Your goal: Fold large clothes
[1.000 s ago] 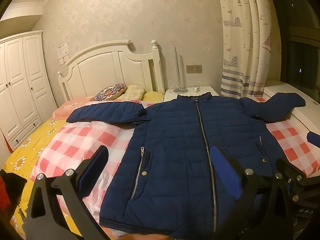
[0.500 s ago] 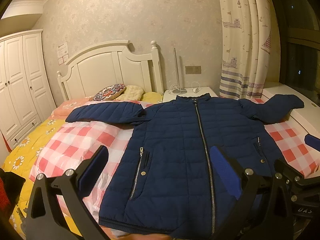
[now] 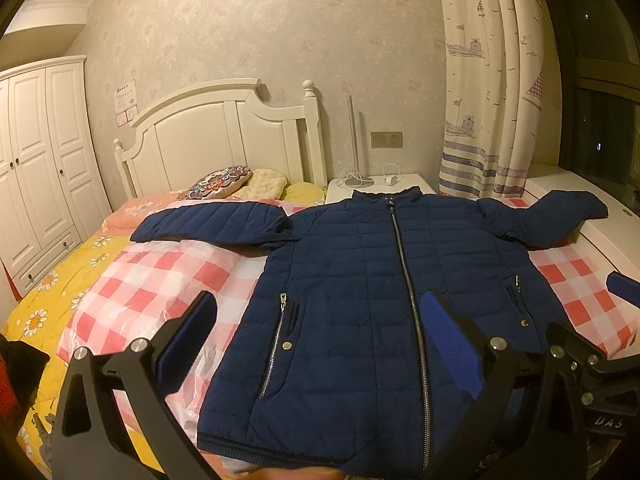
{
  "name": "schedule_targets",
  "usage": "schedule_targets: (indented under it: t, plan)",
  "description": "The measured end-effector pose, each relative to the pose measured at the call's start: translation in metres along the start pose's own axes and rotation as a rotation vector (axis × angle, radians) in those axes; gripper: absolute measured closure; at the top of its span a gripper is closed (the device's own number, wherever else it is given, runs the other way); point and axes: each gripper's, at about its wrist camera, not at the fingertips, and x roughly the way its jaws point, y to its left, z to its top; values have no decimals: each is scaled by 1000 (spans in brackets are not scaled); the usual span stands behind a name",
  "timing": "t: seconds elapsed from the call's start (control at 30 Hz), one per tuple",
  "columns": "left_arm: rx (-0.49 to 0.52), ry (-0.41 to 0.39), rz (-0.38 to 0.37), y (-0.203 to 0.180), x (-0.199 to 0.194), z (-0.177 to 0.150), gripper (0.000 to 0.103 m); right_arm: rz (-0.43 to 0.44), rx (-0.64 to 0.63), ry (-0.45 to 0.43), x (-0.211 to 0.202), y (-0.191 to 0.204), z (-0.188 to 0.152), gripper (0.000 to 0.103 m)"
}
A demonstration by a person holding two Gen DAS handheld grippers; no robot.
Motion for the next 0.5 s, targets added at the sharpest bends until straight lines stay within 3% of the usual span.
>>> schedule_targets:
  t: [0.5]
  plan:
    - [-2, 1, 0, 2, 3, 1, 2, 12, 8, 11, 1, -2, 2, 4]
